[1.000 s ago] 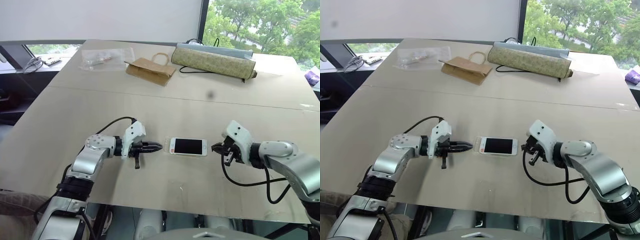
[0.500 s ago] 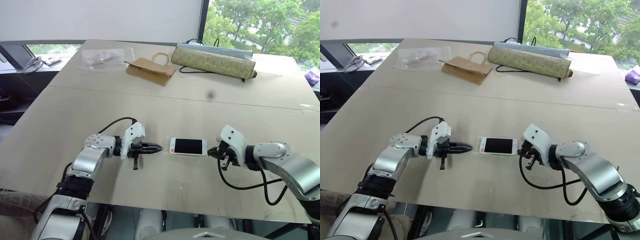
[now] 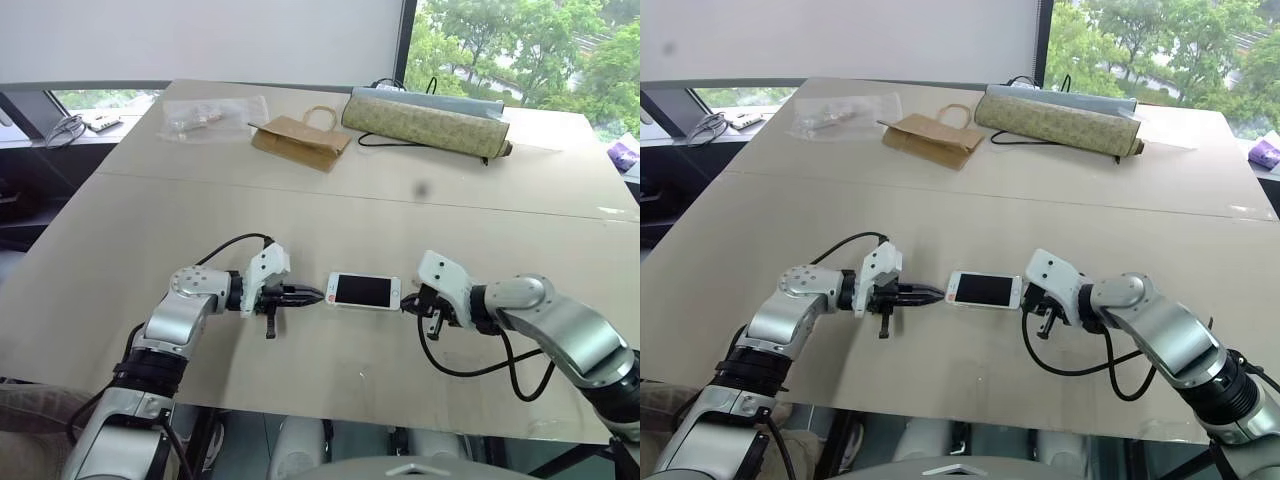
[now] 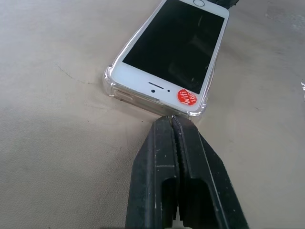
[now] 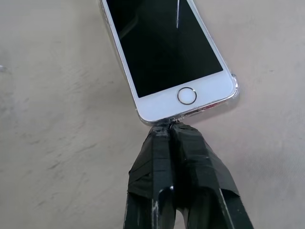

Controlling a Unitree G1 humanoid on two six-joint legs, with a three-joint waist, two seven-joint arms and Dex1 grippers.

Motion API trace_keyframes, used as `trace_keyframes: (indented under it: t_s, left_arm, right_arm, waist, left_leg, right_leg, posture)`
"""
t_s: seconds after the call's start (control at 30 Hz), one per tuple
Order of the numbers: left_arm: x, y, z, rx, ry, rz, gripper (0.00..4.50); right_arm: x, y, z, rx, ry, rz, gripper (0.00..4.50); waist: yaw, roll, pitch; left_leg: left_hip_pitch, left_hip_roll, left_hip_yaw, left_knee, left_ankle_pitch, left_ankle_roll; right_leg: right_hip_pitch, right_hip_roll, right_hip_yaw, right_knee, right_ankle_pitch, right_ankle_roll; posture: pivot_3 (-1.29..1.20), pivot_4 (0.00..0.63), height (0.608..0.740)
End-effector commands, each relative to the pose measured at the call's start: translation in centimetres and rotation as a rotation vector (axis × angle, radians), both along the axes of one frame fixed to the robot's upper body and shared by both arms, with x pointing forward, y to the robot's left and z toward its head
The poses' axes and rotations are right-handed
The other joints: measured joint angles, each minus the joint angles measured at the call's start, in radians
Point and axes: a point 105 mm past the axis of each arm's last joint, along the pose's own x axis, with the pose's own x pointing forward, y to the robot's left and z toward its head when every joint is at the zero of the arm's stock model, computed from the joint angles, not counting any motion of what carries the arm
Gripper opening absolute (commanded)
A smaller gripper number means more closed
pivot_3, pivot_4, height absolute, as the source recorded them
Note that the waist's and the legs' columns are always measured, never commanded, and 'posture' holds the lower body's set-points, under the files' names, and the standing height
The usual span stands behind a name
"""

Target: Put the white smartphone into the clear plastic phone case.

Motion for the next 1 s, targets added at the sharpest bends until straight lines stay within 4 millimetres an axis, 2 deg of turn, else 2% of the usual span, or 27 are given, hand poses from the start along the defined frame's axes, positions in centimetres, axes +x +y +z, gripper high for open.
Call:
trace_keyframes:
  t_s: [0.03, 0.47, 0.6, 0.87, 1.0]
  left_arm:
    - [0.1, 0.0, -0.5, 0.023, 0.005, 0.011, 0.05]
    - [0.1, -0.2, -0.5, 0.022, 0.002, 0.010, 0.05]
    - [0.2, 0.0, -0.2, 0.015, -0.010, 0.027, 0.05]
    - [-1.1, 1.6, 2.8, -0.096, -0.043, 0.077, 0.05]
    - [-1.7, 1.8, 4.1, -0.122, -0.067, 0.079, 0.05]
  right_arm:
    - [0.0, 1.6, 1.0, 0.037, -0.048, 0.075, 0.00]
    - [0.2, 2.4, 1.5, 0.033, -0.119, 0.170, 0.00]
    - [0.4, 1.8, 1.5, 0.037, -0.127, 0.149, 0.00]
    - [0.6, -0.8, 1.6, 0.047, -0.143, 0.056, 0.00]
    - [0.5, -1.5, 1.9, 0.072, -0.159, 0.030, 0.00]
  waist:
    - [-0.001, 0.000, 0.000]
    - [-0.013, 0.000, 0.000]
    - [-0.013, 0.000, 0.000]
    - [-0.016, -0.001, 0.001]
    - [-0.012, -0.001, 0.002]
  left_leg:
    - [0.000, 0.000, 0.000, 0.000, 0.000, 0.000]
    - [0.001, 0.000, 0.000, 0.002, 0.000, 0.000]
    - [0.001, 0.000, 0.000, 0.002, 0.000, 0.000]
    - [-0.001, 0.000, 0.000, 0.001, 0.000, 0.000]
    - [-0.001, 0.000, 0.000, 0.001, 0.000, 0.000]
  right_leg:
    - [0.000, 0.000, 0.000, 0.000, 0.000, 0.000]
    - [0.000, 0.000, 0.000, 0.001, 0.000, 0.000]
    - [0.000, 0.000, 0.000, 0.001, 0.000, 0.000]
    - [0.000, 0.000, 0.000, 0.000, 0.001, 0.002]
    - [0.000, 0.000, 0.000, 0.000, 0.001, 0.003]
  posture:
    - [0.00, 0.150, 0.740]
    - [0.00, 0.150, 0.740]
    - [0.00, 0.150, 0.740]
    - [0.00, 0.150, 0.740]
    - [0.00, 0.150, 0.740]
